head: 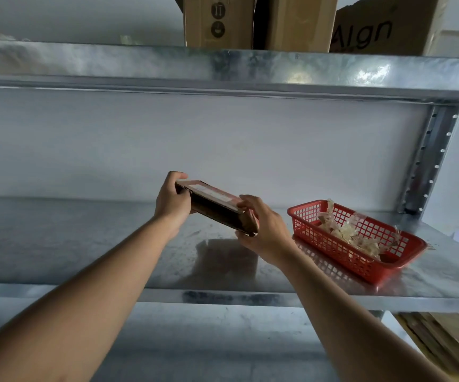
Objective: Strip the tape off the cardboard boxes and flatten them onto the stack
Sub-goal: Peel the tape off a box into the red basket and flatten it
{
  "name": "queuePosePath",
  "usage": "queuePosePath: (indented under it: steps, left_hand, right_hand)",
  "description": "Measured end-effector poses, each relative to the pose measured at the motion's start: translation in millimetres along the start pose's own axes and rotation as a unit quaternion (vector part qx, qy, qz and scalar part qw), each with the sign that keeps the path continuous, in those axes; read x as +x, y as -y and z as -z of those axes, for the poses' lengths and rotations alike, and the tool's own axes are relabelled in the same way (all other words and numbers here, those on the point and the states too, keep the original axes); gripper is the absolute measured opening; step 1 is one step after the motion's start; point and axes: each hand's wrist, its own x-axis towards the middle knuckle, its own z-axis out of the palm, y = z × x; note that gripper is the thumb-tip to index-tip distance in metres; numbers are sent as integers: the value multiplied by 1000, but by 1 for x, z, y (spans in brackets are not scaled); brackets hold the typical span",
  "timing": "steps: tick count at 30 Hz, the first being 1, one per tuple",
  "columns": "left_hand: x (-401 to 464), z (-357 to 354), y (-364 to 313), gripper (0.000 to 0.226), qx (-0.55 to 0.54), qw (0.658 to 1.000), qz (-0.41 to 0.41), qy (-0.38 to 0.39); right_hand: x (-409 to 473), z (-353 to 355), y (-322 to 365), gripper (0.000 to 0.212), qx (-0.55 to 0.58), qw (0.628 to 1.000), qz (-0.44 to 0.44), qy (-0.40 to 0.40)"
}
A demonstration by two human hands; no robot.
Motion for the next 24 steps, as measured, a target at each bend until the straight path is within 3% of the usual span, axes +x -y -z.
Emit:
queuePosePath:
  steps: [3,5,9,11,15,17,20,24]
  left_hand:
    - [-1,-5,-2,31,-97,995,23,20]
    - [-1,-3,-5,21,-136,989,22,54]
    - [-3,8,1,40,-50,987,-15,149]
    - [-1,9,10,37,32,988,-57,141]
    - [-2,-1,16,32,-28,991,-76,107]
    - [-1,-6,11,38,-24,995,-68,66]
    - [2,-9,5,49,23,997,-60,32]
    - [-1,-10,7,42,134,990,-44,28]
  right_hand:
    - [3,-1,-4,49,27,999,6,-47]
    - [4,1,-8,45,82,994,-21,-75]
    - [6,7,-17,46,151,976,-68,-139]
    - [9,11,-14,42,204,962,-79,-163]
    - [16,22,0,41,298,927,-70,-218]
    - [19,23,-1,40,267,940,-66,-201]
    - [18,17,-7,37,187,973,-75,-108]
    - [14,6,-17,58,184,973,-125,-63]
